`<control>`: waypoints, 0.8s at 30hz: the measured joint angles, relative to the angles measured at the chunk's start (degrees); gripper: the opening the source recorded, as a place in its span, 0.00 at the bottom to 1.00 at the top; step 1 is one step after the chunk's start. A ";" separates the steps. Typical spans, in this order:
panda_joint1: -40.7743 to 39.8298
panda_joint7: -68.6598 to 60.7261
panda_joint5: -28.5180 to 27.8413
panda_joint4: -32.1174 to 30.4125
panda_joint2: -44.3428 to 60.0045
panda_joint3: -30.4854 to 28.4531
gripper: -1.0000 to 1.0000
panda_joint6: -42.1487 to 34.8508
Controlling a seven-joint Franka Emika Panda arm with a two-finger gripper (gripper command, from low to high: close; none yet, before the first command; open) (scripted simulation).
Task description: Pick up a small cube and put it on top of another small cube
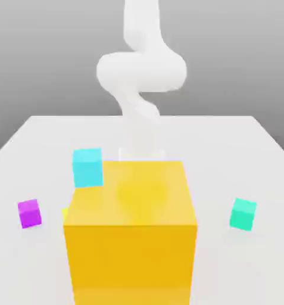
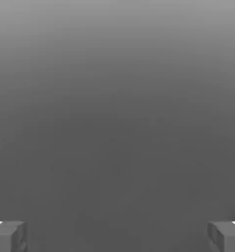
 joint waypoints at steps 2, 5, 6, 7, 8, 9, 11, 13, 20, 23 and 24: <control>-2.95 2.05 -1.40 -2.01 3.63 -0.58 0.50 2.24; -7.03 4.87 -3.27 -4.87 8.81 -1.80 0.50 5.40; -8.34 5.77 -3.84 -5.81 10.52 -2.29 0.50 6.44; -9.62 6.65 -4.39 -6.75 12.22 -2.83 0.50 7.48; -10.89 7.50 -4.90 -7.69 13.91 -3.42 0.50 8.52; -12.15 8.31 -5.36 -8.63 15.61 -4.03 0.50 9.56; -14.53 9.87 -6.18 -10.50 18.99 -5.42 0.50 11.64; -16.80 11.25 -6.77 -12.39 22.37 -6.97 0.50 13.75; -23.33 13.77 -5.58 -19.06 34.23 -13.36 0.50 21.34; -26.57 12.65 -1.99 -21.96 39.41 -15.75 0.50 24.68; -28.53 11.89 -0.20 -22.93 41.16 -15.79 0.50 25.78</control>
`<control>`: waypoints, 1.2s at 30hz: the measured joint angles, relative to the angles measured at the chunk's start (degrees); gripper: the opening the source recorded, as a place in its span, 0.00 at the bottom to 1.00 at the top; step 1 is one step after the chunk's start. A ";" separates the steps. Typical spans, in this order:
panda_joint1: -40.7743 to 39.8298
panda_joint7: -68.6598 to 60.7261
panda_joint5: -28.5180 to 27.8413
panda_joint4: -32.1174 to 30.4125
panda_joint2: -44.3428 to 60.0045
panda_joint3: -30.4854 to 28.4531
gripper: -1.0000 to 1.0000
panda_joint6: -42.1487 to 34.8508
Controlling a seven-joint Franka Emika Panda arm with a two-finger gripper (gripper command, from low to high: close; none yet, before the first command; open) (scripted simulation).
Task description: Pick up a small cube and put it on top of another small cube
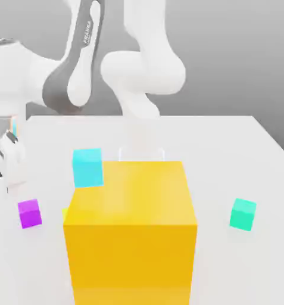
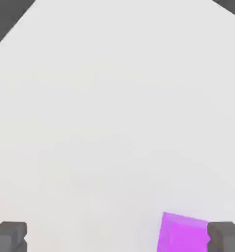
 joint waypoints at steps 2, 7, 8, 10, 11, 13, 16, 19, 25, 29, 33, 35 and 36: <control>-1.96 -2.47 4.57 -1.39 3.63 0.70 0.50 2.35; -6.76 -9.33 14.39 -0.05 13.89 7.63 0.50 10.11; -8.29 -10.19 15.42 0.36 15.94 9.40 0.50 11.79; -9.40 -10.75 16.08 0.66 17.47 10.65 0.00 13.04; -9.41 -10.72 16.05 0.66 17.47 10.65 0.00 13.04; -9.42 -10.64 15.97 0.66 17.47 10.66 0.00 13.05; -9.71 -10.57 15.89 0.67 17.59 10.95 0.00 13.20; -7.61 -7.64 12.15 -0.38 12.60 7.96 0.00 9.24; -5.12 4.78 2.43 -3.44 1.69 5.64 0.00 1.61; -3.31 17.77 -0.56 -6.20 -3.63 7.50 0.00 -0.91; -2.98 29.22 -0.89 -9.02 -8.78 11.05 0.00 -3.24; -2.61 34.34 -0.18 -10.44 -11.35 13.02 0.00 -4.39; -2.33 36.82 0.30 -11.15 -12.64 13.95 0.00 -4.95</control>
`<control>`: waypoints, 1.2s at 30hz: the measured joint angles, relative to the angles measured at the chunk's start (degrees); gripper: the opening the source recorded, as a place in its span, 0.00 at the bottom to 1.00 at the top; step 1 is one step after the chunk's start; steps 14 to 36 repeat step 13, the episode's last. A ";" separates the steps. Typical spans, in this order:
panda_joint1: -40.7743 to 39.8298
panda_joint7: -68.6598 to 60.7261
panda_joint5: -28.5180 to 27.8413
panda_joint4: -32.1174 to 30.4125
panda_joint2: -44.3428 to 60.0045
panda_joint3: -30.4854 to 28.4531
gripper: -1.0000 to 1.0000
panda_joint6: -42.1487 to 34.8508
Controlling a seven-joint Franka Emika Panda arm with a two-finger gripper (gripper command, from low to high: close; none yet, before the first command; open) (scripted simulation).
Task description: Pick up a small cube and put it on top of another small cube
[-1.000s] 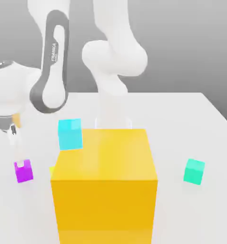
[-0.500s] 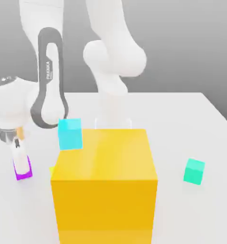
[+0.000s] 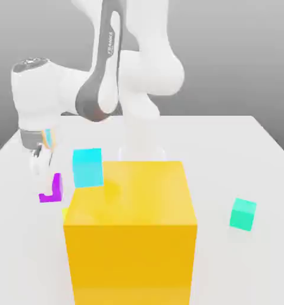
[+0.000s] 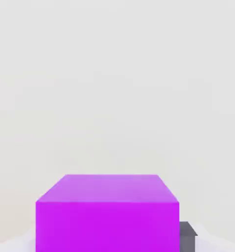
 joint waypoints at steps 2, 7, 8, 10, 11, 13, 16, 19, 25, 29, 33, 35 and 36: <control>0.69 4.73 1.31 -1.43 -2.60 1.83 0.00 -1.14; 0.89 7.65 1.44 -1.81 4.11 2.79 0.00 5.94; 0.88 7.72 1.39 -1.73 6.11 2.81 0.00 7.88; 0.93 7.74 1.40 -1.56 10.19 2.79 0.00 11.79; 1.01 7.69 1.49 -1.49 12.00 2.76 1.00 13.53; 0.94 7.69 1.49 -1.49 12.00 2.76 1.00 13.53; 0.94 7.69 1.49 -1.49 12.00 2.76 1.00 13.53; 0.94 7.69 1.49 -1.49 12.00 2.76 1.00 13.53; 0.94 7.69 1.49 -1.49 12.00 2.76 1.00 13.53; 0.94 7.69 1.49 -1.49 12.00 2.76 1.00 13.53; 0.94 7.69 1.49 -1.49 12.00 2.76 1.00 13.53; 0.94 7.69 1.49 -1.49 12.00 2.76 1.00 13.53; 0.94 7.69 1.49 -1.49 12.00 2.76 1.00 13.53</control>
